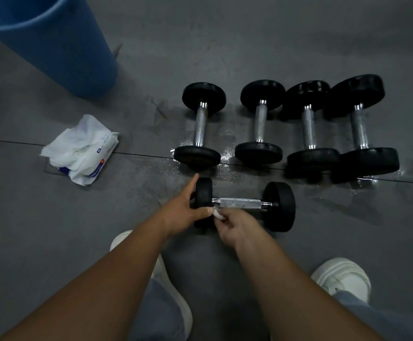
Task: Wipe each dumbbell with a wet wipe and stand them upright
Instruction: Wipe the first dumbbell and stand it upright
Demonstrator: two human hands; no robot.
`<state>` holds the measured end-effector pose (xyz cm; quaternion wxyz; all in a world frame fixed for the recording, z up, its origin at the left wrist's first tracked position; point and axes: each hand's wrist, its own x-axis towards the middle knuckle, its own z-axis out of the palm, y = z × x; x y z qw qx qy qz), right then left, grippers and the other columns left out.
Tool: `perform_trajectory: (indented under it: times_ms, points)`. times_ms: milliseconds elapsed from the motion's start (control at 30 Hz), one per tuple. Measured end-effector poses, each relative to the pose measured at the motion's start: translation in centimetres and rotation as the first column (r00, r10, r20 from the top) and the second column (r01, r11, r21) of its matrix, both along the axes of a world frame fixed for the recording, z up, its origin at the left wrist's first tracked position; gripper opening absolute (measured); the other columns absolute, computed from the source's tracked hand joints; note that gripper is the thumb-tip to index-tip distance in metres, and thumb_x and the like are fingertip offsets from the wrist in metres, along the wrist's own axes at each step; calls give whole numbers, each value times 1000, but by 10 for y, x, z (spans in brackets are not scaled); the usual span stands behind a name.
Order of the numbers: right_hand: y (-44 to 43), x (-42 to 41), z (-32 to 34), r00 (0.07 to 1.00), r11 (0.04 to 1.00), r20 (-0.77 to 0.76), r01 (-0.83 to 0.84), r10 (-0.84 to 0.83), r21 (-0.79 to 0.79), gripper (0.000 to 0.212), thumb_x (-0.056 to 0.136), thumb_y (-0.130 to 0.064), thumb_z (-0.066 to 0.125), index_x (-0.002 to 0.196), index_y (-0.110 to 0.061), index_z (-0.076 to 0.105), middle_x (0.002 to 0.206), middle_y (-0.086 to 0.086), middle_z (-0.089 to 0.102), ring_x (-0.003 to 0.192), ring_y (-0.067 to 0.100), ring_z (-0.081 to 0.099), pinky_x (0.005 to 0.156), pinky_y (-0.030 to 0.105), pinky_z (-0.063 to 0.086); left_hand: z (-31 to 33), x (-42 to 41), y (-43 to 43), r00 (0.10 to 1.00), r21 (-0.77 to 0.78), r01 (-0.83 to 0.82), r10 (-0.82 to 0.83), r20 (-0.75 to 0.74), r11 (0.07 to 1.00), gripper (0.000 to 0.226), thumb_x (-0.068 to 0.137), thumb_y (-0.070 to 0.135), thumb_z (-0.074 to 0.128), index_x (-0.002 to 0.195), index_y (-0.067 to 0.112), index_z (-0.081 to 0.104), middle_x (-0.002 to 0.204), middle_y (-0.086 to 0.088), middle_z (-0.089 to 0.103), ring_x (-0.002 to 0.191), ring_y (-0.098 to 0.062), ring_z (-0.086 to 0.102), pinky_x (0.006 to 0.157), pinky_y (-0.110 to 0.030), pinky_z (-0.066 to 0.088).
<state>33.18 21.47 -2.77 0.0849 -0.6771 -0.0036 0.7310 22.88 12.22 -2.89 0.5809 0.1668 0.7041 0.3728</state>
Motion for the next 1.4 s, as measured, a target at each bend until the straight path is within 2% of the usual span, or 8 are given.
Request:
perform_trajectory:
  times_ms: [167, 233, 300, 367, 567, 900, 1300, 1400]
  points:
    - [-1, 12, 22, 981, 888, 61, -192, 184, 417, 22, 86, 12, 51, 100, -1, 63, 86, 11, 66, 82, 23, 64, 59, 21, 56, 3, 1, -3, 999, -14, 22, -22, -24, 1000, 102, 78, 6, 80, 152, 35, 16, 140, -3, 47, 121, -19, 57, 105, -43, 47]
    - [10, 12, 14, 654, 251, 558, -734, 511, 631, 23, 83, 4, 54, 93, -11, 69, 85, 5, 69, 82, 22, 65, 72, 27, 53, 5, 3, -5, 998, -11, 43, -44, -49, 999, 98, 74, 3, 81, 144, 37, 21, 136, -3, 50, 110, -20, 63, 98, -45, 52]
    - [15, 14, 8, 59, -417, 836, -846, 546, 332, 23, 83, -6, 52, 98, -14, 67, 97, 8, 69, 93, 27, 63, 79, 30, 46, 7, 7, -8, 996, 7, 64, -63, -65, 998, 96, 74, -1, 80, 141, 35, 23, 137, -3, 48, 108, -17, 64, 95, -39, 54]
    - [8, 24, 2, -122, -631, 870, -738, 477, 242, 18, 82, -13, 50, 96, -14, 61, 98, 9, 66, 93, 31, 61, 78, 34, 43, 8, 8, -10, 996, 19, 68, -66, -63, 998, 95, 76, -1, 78, 145, 32, 21, 139, -2, 46, 109, -13, 62, 94, -33, 54]
    - [15, 42, -5, -17, -706, 969, -688, 245, 167, 29, 86, -27, 48, 109, -18, 63, 104, 0, 68, 95, 22, 63, 85, 35, 44, 7, 2, 1, 999, 9, 21, -21, -38, 1000, 99, 81, 5, 76, 154, 31, 15, 137, -3, 46, 118, -11, 53, 87, -12, 47]
    - [33, 44, -5, -155, -758, 965, -649, 210, 61, 28, 83, -11, 50, 108, -16, 60, 99, 3, 67, 94, 26, 63, 79, 32, 44, 7, -2, 2, 1000, -19, 14, -14, 6, 1000, 100, 82, 6, 77, 155, 33, 15, 140, -5, 45, 124, -14, 50, 102, -32, 48]
    - [30, 22, 6, -101, -642, 827, -684, 553, 346, 31, 79, -8, 59, 108, -17, 65, 108, 8, 55, 100, 26, 56, 85, 32, 46, 12, 0, 2, 999, -22, 25, -25, -33, 999, 102, 79, 3, 78, 154, 32, 15, 139, -8, 47, 120, -14, 52, 101, -36, 48]
    - [44, 33, 11, -297, -791, 910, -610, 289, 52, 23, 84, -21, 54, 104, -22, 65, 106, 5, 60, 102, 28, 56, 81, 33, 42, 11, -3, 3, 997, -35, 64, -66, -40, 997, 102, 79, 5, 79, 154, 32, 14, 133, -3, 45, 118, -14, 51, 100, -33, 47]
